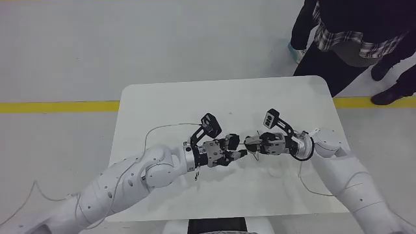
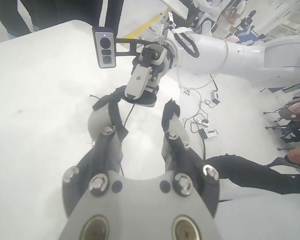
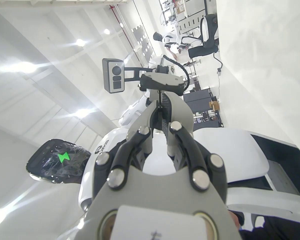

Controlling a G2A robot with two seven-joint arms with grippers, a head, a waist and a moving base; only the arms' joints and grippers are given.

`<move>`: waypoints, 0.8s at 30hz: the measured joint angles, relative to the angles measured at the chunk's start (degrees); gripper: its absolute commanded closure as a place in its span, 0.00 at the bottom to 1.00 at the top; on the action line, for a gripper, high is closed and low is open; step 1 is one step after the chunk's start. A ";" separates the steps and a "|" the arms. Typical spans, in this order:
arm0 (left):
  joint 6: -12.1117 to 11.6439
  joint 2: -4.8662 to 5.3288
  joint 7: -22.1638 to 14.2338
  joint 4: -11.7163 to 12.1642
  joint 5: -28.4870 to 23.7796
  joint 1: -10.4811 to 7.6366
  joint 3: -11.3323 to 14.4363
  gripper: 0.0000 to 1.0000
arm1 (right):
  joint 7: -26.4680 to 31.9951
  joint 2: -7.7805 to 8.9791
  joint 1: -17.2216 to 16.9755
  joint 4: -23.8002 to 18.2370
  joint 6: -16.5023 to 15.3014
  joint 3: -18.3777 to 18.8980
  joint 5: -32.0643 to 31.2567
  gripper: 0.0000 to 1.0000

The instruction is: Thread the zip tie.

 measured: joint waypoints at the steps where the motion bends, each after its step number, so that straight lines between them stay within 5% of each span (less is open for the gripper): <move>1: 0.00 0.00 0.08 0.03 0.00 -0.05 0.06 1.00 | 0.04 -0.02 0.02 0.04 0.00 -0.02 0.01 1.00; 16: 0.00 0.12 0.87 0.29 -0.15 -0.53 0.75 1.00 | 0.14 -0.11 0.11 -0.01 -0.33 -0.10 -0.80 1.00; 24: 0.00 0.24 1.00 0.36 -0.25 -0.65 0.90 0.90 | 0.33 -0.15 -0.03 -0.24 -0.78 -0.02 -0.95 1.00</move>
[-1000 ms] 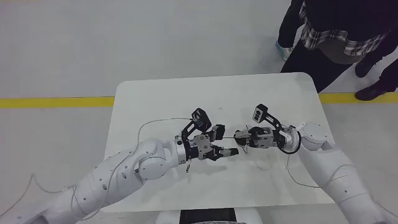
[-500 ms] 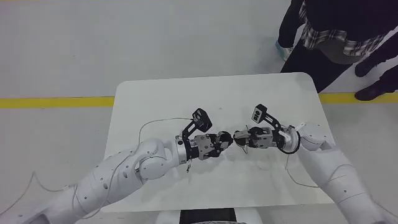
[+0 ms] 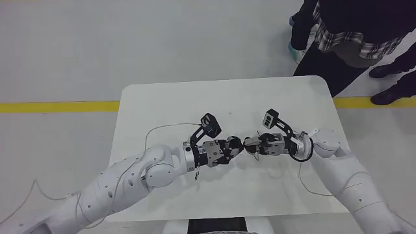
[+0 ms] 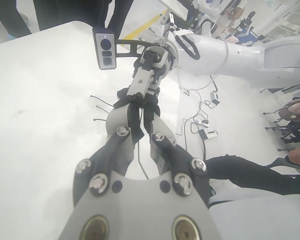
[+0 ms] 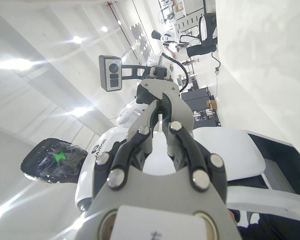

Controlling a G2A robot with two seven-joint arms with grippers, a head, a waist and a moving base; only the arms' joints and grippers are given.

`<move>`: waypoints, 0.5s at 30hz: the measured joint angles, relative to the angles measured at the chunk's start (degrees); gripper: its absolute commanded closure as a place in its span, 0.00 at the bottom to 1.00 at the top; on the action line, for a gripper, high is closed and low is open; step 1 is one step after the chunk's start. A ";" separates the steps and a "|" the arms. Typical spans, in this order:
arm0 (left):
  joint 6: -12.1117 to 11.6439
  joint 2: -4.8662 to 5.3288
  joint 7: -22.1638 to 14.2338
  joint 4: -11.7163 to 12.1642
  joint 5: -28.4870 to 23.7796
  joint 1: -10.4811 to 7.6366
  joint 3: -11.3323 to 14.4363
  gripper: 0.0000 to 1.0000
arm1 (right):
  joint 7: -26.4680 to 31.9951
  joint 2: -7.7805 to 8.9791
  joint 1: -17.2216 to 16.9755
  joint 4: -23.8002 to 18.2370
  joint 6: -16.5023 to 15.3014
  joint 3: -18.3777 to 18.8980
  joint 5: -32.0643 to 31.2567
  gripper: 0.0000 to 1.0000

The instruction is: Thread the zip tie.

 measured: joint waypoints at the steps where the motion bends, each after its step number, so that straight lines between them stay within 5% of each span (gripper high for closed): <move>1: 0.00 0.01 0.01 0.01 -0.02 -0.01 0.01 0.91 | 0.01 0.00 -0.02 -0.02 -0.04 0.02 -0.02 1.00; 15: 0.00 0.11 0.12 0.25 -0.44 -0.23 0.11 1.00 | 0.32 0.07 -0.18 -0.43 -0.10 0.15 -1.17 1.00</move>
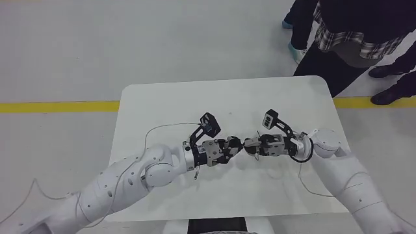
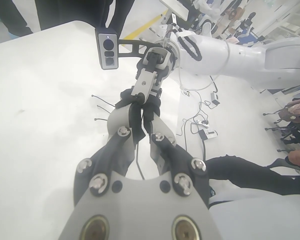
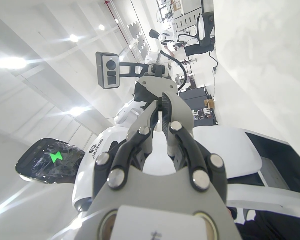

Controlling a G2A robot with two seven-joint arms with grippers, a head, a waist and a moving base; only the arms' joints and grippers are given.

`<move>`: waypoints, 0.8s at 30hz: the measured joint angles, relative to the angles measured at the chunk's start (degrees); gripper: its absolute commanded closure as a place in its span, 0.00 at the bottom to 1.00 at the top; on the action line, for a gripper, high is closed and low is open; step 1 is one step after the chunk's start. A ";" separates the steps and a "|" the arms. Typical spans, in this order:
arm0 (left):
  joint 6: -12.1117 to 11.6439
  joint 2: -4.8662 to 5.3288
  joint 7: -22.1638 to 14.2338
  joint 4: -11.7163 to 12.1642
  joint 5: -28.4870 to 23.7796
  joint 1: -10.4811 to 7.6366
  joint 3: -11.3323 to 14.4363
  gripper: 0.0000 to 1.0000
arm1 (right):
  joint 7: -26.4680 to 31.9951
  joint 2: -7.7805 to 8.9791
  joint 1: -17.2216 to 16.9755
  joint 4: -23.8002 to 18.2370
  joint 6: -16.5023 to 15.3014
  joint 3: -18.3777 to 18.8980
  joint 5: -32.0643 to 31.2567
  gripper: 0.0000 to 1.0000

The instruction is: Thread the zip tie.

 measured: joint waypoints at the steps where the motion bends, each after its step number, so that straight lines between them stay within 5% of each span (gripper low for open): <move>1: 0.00 0.00 -0.01 0.00 -0.03 -0.01 0.02 1.00 | 0.01 0.00 -0.03 -0.03 -0.01 0.00 -0.05 1.00; 17: 0.00 -0.01 -0.09 0.14 -0.79 -0.38 0.50 1.00 | -0.27 -0.03 -0.24 -0.30 -0.21 0.17 0.02 1.00; 20: 0.00 0.05 0.01 0.13 -0.91 -0.44 0.55 1.00 | -0.36 -0.04 -0.23 -0.43 -0.09 0.19 0.01 0.76; 24: 0.00 0.14 0.15 0.10 -1.07 -0.52 0.63 1.00 | -0.36 -0.04 -0.20 -0.53 0.07 0.21 0.00 0.60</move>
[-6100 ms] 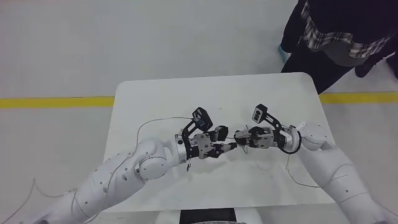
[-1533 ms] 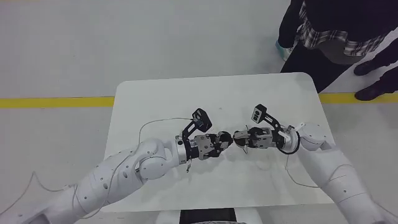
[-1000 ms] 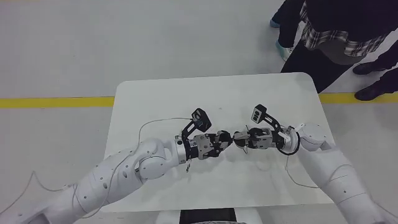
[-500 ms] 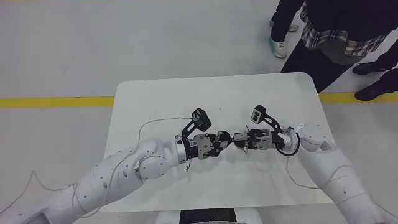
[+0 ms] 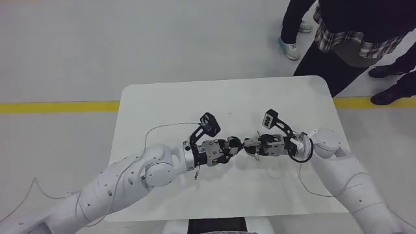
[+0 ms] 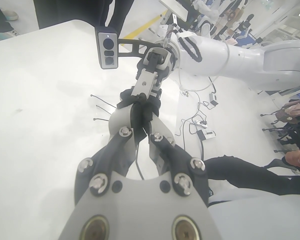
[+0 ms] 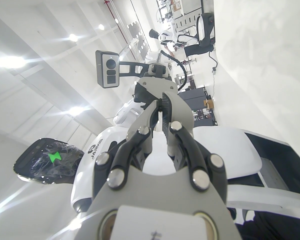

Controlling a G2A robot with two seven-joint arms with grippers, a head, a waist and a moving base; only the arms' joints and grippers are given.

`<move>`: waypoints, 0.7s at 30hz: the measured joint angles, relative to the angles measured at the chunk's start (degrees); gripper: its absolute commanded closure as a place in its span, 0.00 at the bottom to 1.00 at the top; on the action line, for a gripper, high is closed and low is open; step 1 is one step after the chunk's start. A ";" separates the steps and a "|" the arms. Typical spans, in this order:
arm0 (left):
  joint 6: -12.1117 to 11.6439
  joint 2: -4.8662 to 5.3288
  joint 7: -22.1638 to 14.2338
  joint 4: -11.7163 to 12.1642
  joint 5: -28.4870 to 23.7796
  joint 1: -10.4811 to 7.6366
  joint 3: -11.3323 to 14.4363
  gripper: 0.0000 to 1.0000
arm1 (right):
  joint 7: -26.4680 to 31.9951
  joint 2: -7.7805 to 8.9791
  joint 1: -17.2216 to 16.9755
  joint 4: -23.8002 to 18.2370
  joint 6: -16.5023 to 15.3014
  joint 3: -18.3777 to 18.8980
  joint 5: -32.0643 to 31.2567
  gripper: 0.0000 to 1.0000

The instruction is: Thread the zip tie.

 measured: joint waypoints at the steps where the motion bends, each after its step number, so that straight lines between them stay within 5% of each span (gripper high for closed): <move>1: 0.00 0.02 0.02 -0.01 -0.04 -0.01 0.03 1.00 | 0.01 0.00 0.01 -0.01 0.02 0.00 0.02 0.54; 2: 0.00 0.05 0.05 -0.01 -0.09 -0.03 0.06 1.00 | 0.01 -0.01 0.02 -0.01 0.05 0.01 0.02 0.21; 3: 0.00 0.07 0.07 0.00 -0.15 -0.04 0.07 1.00 | 0.01 -0.01 0.02 -0.01 0.07 0.01 0.02 0.05; 4: 0.00 0.09 0.10 0.04 -0.22 -0.05 0.08 1.00 | 0.00 -0.01 0.03 -0.01 0.08 0.02 0.03 0.00; 21: 0.00 0.29 2.21 -0.83 -6.64 -0.28 1.32 1.00 | -1.98 0.54 -0.85 0.01 -0.83 2.56 -1.04 0.00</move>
